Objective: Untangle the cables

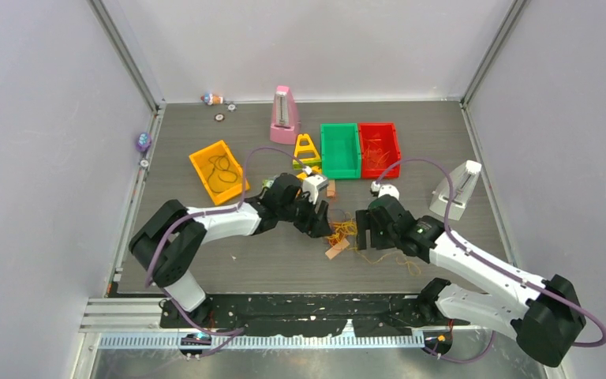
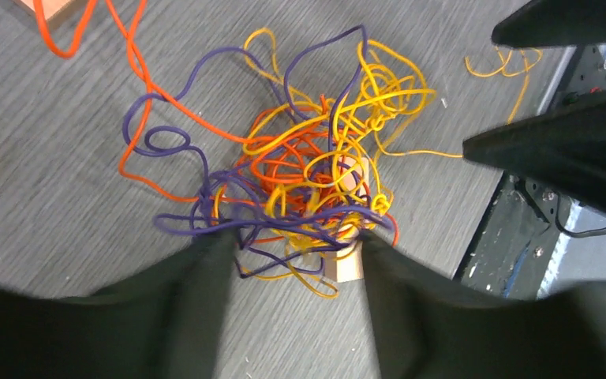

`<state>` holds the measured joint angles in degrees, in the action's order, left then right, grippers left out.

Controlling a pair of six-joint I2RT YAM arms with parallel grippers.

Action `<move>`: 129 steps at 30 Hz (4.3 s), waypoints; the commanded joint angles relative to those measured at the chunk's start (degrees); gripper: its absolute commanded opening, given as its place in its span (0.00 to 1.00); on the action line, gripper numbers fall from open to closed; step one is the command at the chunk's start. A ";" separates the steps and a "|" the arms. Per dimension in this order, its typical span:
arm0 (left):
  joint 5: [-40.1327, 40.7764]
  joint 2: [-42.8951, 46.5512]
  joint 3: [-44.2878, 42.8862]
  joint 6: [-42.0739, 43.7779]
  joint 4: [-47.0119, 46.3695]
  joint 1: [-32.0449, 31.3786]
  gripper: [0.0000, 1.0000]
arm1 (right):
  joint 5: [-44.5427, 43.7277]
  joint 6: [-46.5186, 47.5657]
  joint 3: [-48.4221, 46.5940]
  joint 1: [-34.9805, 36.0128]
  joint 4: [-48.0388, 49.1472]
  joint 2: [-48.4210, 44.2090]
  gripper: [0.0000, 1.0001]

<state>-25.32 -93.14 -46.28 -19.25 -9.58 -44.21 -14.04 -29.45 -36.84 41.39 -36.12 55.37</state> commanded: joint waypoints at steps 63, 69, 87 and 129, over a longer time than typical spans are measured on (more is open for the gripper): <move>31.26 40.46 26.37 -6.04 -8.27 13.53 0.00 | 19.49 2.06 -14.09 -19.22 16.61 -8.09 0.05; 29.13 40.72 26.83 -6.00 -9.25 13.38 0.00 | 20.98 5.65 -29.28 -19.15 18.51 4.83 0.05; 28.01 41.27 26.95 -5.67 -9.65 13.00 0.00 | 29.58 5.38 -34.51 -19.15 46.98 31.55 0.05; 26.86 40.44 26.78 -5.38 -9.97 12.96 0.00 | 16.74 5.53 -36.66 -22.31 33.24 54.22 0.41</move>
<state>2.24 -52.64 -19.27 -25.58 -16.12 -31.03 4.80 -27.35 -68.03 18.28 3.88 110.56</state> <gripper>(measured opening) 0.006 0.281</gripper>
